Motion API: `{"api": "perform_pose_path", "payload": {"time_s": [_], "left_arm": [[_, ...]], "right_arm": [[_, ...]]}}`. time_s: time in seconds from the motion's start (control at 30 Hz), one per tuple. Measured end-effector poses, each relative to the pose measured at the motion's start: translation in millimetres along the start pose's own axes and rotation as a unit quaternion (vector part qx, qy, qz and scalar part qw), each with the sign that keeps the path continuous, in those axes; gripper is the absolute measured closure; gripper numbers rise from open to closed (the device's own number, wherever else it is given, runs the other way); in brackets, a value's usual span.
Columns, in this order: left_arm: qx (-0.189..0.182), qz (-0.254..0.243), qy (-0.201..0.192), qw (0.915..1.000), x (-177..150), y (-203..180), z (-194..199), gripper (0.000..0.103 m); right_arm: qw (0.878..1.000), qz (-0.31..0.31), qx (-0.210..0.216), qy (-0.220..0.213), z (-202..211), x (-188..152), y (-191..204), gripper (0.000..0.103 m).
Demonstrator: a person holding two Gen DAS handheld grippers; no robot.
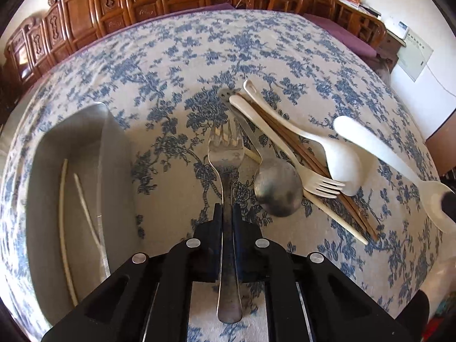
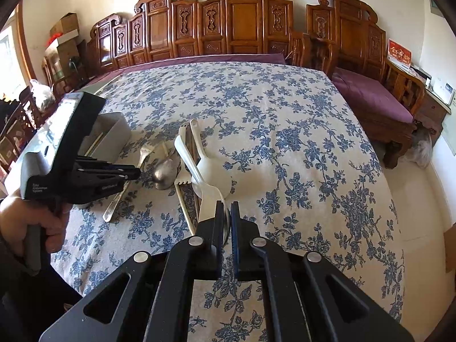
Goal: Organize utensils
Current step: 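Grasp a metal fork from the pile with the left gripper, then carry the metal fork into the tray and open the left gripper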
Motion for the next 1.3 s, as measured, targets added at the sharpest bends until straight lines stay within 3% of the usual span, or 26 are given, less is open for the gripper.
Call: {"api": "perform_pose_path", "payload": {"time_s": [0.6,0.93,1.3], "left_arm": [[0.003,-0.003,-0.069,0.9976,-8.2,14.5,74.1,0.097],[0.017,0.019,-0.1,0.9947,-14.9,56.5,102.6,0.097],[0.042,0.065,-0.095,0.9925,-30.8,120.9,90.6,0.097]], "right_arm": [[1.0,0.015,0.015,-0.009,6.6,-1.4,28.8,0.097],[0.999,0.012,0.023,-0.019,6.7,7.2,49.1,0.097],[0.999,0.005,0.037,-0.018,-6.4,16.1,74.0,0.097]]}}
Point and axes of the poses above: each gripper's, at about its wrist camera, not at the fingertips, and z roughly against the way its jaws point, y to its left, x to its top, the point moved 7 cm from there along -z, roughly the way its jaws point, and after that the axes turned 11 degrees about -z, right-handed, at the moved point
